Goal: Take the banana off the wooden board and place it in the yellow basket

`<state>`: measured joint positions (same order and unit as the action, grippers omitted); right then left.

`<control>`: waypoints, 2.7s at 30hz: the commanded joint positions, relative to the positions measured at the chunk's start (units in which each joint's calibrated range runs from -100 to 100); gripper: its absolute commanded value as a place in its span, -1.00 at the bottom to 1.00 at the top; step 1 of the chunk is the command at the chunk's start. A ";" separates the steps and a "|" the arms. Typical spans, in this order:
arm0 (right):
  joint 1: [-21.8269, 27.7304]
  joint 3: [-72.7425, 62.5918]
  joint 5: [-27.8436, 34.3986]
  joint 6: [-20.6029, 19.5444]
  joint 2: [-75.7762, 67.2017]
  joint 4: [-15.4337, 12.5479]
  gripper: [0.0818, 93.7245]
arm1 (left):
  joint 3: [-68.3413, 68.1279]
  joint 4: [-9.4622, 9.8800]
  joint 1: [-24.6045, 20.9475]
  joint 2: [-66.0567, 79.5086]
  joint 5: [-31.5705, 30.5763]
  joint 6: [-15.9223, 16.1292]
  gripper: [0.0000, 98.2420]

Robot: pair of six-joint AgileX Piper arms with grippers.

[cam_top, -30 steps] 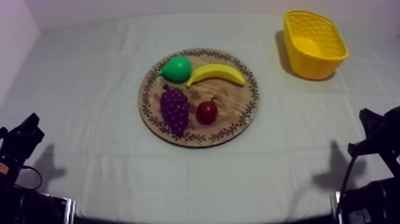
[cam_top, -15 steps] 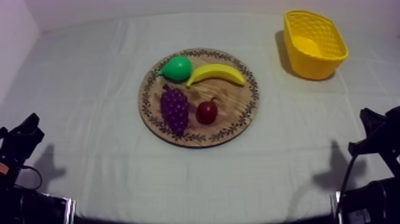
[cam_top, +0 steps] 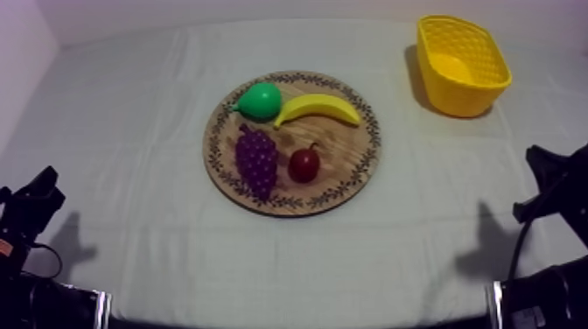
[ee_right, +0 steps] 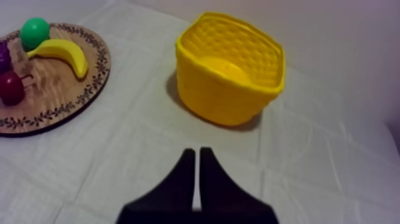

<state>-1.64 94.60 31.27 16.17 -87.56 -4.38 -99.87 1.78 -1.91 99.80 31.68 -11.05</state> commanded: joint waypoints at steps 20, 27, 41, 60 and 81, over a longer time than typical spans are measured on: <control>-2.66 -43.74 1.51 16.50 45.19 -10.04 -1.00 | -0.02 0.00 -0.01 0.03 0.00 -0.01 -1.00; -6.66 -58.42 10.13 15.08 57.84 -4.67 -1.00 | -0.02 0.00 -0.01 0.03 0.00 -0.01 -1.00; -15.98 -67.01 16.66 11.32 74.01 3.56 -1.00 | -0.02 0.00 -0.01 0.03 0.00 -0.01 -1.00; -22.06 -78.38 28.75 12.59 89.39 6.43 -0.95 | -0.02 0.00 -0.01 0.03 0.00 -0.01 -1.00; -22.58 -79.70 29.74 12.97 91.45 6.02 0.11 | -0.02 0.00 -0.01 0.03 0.00 -0.01 -1.00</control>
<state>-24.23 14.94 60.99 29.09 3.75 1.71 -99.87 1.78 -1.91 99.80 31.69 -11.05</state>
